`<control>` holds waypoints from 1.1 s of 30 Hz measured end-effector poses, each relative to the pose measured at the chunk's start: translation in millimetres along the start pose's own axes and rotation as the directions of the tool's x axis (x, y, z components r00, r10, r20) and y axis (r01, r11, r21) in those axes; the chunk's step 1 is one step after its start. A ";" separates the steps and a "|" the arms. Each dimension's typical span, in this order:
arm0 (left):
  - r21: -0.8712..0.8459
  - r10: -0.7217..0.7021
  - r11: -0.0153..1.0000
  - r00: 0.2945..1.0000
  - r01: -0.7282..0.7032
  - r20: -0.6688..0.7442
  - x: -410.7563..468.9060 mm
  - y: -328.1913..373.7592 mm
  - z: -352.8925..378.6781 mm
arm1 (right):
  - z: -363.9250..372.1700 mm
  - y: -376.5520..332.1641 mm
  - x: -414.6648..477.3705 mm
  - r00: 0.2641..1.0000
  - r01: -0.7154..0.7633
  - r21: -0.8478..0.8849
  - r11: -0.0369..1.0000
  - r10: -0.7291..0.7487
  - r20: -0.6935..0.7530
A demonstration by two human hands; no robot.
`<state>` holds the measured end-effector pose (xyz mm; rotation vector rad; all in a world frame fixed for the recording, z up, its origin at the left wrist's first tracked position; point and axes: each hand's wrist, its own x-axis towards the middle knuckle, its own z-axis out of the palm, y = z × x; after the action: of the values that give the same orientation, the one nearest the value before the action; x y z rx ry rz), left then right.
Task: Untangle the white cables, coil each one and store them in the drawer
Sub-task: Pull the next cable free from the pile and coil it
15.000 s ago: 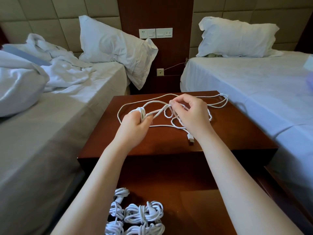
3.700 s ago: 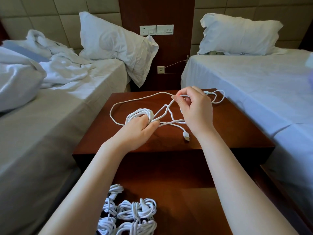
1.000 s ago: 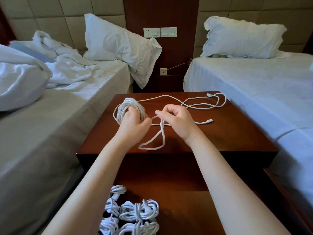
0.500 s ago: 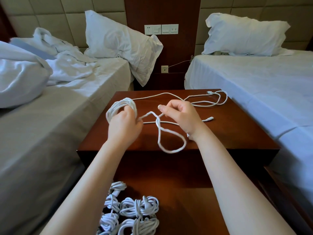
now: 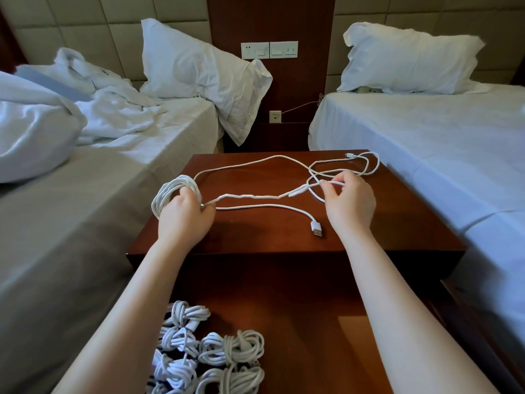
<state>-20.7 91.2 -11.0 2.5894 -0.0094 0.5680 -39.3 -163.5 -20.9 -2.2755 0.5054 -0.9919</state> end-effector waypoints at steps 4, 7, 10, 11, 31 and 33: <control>0.016 0.051 0.999 0.999 -0.051 -0.009 -1.3 4.8 1.9 | -1.2 2.5 -0.3 0.999 0.038 -0.148 0.988 -0.039 -0.002; 0.035 0.100 0.994 0.995 -0.099 -0.020 -1.8 9.5 5.7 | 5.6 -1.3 -7.0 0.993 0.119 -0.189 0.975 -0.120 0.005; 0.068 0.109 0.992 0.994 -0.108 -0.006 -2.4 10.5 8.9 | 13.5 -5.4 -13.9 0.968 0.239 -0.138 0.961 -0.248 -0.048; 0.080 0.107 0.991 0.994 -0.107 -0.001 -2.6 10.4 9.5 | 15.0 -7.9 -15.2 0.955 0.280 -0.099 0.955 -0.287 -0.069; 0.183 0.064 0.982 0.996 -0.053 -0.055 -1.9 15.3 3.7 | -17.9 -96.5 -46.1 0.628 0.573 0.101 0.813 -0.515 0.584; 0.154 0.076 0.986 0.996 -0.067 -0.051 -3.5 18.1 1.8 | -13.5 -89.8 -45.5 0.684 0.556 0.004 0.831 -0.460 0.566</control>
<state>-25.2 74.1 -5.6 2.7287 -0.0418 0.6932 -69.7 -76.2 21.4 -2.7766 -0.3391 -0.4734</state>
